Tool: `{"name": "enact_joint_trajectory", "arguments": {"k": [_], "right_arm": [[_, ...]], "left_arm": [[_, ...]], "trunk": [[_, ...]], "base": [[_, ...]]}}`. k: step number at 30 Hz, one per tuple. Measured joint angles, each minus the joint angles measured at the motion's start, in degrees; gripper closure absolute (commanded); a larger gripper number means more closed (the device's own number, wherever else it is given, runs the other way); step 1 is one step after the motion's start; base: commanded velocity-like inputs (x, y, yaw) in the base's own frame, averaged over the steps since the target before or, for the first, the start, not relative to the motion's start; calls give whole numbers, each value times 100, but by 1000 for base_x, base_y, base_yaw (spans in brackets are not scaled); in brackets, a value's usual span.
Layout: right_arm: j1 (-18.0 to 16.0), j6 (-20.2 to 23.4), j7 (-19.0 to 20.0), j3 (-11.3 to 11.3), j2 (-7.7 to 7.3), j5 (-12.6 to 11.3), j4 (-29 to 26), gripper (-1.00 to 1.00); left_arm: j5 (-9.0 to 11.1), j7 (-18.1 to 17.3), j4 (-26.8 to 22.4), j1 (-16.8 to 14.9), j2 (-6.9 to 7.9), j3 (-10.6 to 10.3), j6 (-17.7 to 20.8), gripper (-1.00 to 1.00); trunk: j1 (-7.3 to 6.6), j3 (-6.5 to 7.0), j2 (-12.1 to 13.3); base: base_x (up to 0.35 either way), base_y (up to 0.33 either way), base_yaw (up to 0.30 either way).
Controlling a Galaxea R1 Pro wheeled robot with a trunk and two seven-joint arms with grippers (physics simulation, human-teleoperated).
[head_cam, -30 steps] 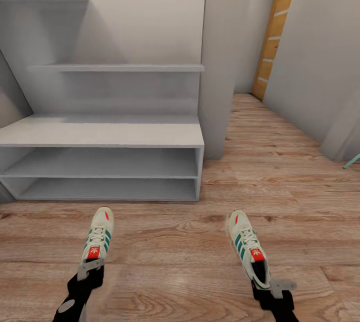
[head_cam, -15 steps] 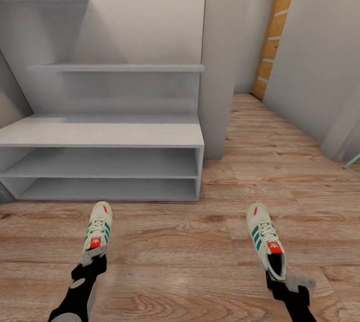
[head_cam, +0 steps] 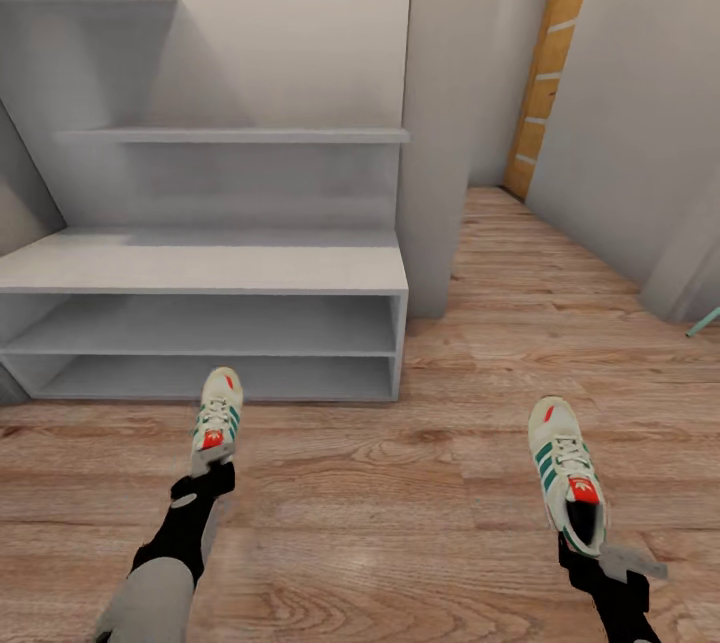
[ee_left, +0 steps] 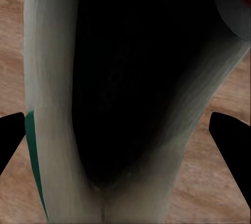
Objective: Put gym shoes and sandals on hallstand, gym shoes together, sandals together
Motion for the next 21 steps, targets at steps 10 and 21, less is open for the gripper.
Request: {"name": "enact_joint_trajectory", "arguments": {"k": [10,21], "right_arm": [[0,-11,17,-184,-23,7,547,100],[0,-20,8,-195,-26,6,551,100]], "left_arm": [[35,57,28,-748,-143,-633,875,100],[11,84,1023,-1619,-151,-653,1522,100]], "trunk": [[0,0,0],[-1,1,0]], "base": [[0,0,0],[0,0,0]]}}
